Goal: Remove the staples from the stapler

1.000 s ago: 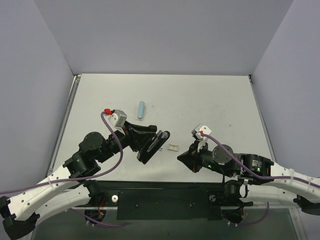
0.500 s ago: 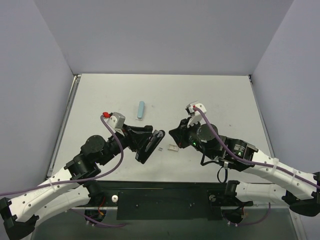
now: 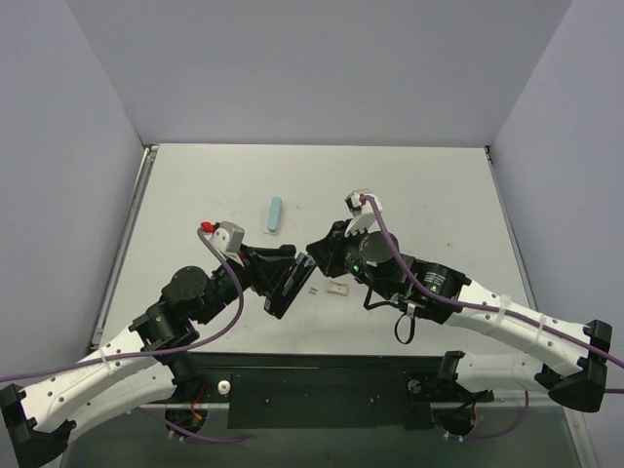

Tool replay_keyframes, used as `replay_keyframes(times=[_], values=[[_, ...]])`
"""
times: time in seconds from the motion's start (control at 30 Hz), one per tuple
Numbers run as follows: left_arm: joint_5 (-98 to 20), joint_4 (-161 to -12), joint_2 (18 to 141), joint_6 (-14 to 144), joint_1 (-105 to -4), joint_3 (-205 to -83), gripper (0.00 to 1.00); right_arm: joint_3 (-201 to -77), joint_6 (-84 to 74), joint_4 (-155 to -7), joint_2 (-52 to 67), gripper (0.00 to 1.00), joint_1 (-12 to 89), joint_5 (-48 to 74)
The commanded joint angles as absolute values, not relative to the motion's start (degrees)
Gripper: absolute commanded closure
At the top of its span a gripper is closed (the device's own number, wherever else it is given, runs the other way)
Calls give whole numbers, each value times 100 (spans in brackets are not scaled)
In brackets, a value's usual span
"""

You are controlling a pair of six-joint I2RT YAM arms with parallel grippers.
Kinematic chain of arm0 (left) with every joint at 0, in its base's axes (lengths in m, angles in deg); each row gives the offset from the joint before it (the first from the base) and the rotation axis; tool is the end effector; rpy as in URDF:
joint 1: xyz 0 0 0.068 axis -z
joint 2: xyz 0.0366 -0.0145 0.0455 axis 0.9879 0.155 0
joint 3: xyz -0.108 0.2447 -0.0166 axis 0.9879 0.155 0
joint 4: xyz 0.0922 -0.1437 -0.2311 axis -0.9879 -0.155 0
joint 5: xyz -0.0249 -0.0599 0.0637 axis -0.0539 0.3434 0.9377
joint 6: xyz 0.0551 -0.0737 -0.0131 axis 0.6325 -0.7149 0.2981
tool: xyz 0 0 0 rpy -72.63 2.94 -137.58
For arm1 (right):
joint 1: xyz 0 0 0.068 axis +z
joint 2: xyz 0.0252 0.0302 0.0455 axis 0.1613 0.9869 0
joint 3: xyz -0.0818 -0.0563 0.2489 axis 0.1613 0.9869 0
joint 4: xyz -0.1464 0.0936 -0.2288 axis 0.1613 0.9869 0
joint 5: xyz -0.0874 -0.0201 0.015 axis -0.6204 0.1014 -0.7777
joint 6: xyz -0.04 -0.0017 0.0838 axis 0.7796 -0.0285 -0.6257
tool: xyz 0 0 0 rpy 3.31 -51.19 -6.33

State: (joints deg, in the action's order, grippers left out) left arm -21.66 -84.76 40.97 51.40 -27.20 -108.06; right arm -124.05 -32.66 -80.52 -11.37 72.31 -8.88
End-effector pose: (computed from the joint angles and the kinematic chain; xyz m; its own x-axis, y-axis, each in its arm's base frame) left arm 0.1548 -0.1891 0.3316 -0.2689 -0.3319 -0.9042 0.6495 0.6307 -0.4247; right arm 0.1682 0.2843 0.3862 -0.4445 0.3364 -0.8302 -0.6041 0.5718 0.5551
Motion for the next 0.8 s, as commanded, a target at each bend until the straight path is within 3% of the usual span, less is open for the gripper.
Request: replay_keyframes(times=[0.0,0.77], values=[[-2065,-7577,4084,5170,-2721,-10901,100,-12576,-3532,-8622,-1014,100,7151,-723],[-1881,-7269,4102,5249,-2721,-10901,100,-11988,-4103,-8806,-749,100,6791,-477]])
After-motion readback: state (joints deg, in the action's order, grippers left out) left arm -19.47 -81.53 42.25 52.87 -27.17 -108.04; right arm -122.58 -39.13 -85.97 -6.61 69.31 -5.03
